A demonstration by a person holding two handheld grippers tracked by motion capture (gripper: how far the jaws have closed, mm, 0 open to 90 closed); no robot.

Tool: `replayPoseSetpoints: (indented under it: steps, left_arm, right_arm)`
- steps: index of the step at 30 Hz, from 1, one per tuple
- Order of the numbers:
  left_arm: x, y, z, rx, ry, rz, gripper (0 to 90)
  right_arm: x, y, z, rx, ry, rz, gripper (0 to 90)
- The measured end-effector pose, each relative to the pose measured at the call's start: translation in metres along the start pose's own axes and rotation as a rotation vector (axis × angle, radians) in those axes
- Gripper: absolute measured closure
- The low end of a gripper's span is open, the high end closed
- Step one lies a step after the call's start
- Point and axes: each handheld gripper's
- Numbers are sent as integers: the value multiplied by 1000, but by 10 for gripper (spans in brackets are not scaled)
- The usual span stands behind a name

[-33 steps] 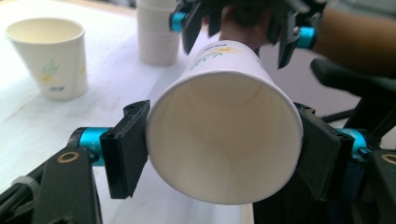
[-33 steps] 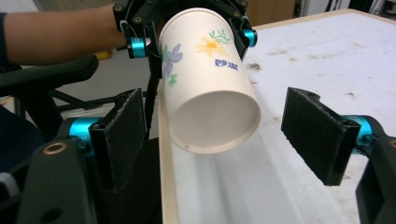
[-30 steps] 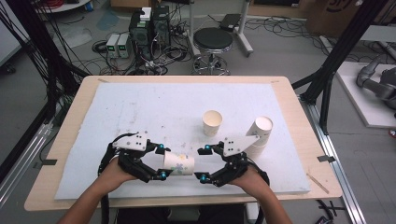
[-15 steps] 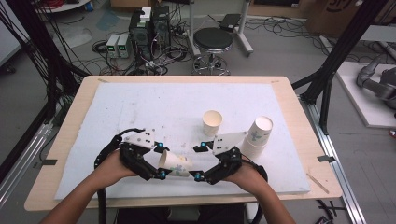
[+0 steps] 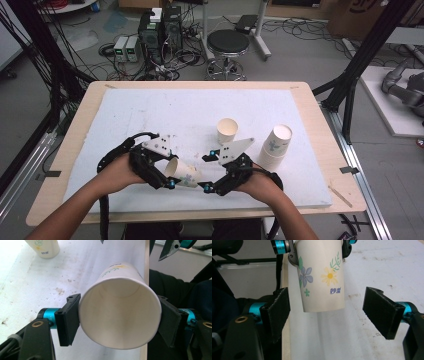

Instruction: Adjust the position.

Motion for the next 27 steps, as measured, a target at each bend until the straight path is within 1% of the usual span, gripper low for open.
replayPoseSetpoints:
  steps: [1,3,6,8,13,14,15,16,18,19,20,22,24,26,27]
  left_arm:
    - [0,1,0,5,-1,-2,274]
    - [2,1,0,4,9,18,274]
    - [4,1,0,7,18,41,274]
    - [6,1,0,9,25,54,274]
    - [13,3,-1,14,51,106,274]
    - [14,4,-2,20,46,109,274]
    - [15,4,-2,22,50,120,275]
    - [16,5,-1,22,57,129,275]
    - [18,6,-2,18,59,142,275]
    - [19,6,-2,18,65,144,275]
    - [20,7,-2,20,60,147,277]
    - [21,8,-2,29,65,155,277]
    - [21,9,-2,29,62,155,277]
    - [21,10,-3,29,61,154,278]
    - [21,10,-3,28,67,158,279]
  right_arm:
    - [1,2,0,-2,-9,8,226]
    - [3,4,0,-10,-23,31,226]
    - [5,8,0,-6,-36,58,226]
    - [7,11,0,-4,-42,69,226]
    - [11,18,0,-15,-61,95,226]
    - [11,19,0,-15,-64,101,226]
    - [12,21,0,-22,-71,105,226]
    - [13,22,1,-24,-66,113,226]
    - [14,25,1,-28,-74,126,227]
    - [15,27,1,-23,-78,132,227]
    - [16,29,1,-27,-82,137,227]
    - [17,33,2,-31,-89,152,229]
    - [17,37,3,-25,-93,170,232]
    - [18,41,3,-26,-94,176,234]
    - [18,43,3,-27,-93,176,240]
Point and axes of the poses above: each handheld gripper's, and its own axes: y roughly forward along the jaws, x roughly out of its top, z roughly to its left, and after that the axes turned 2 degrees about x, right-handed
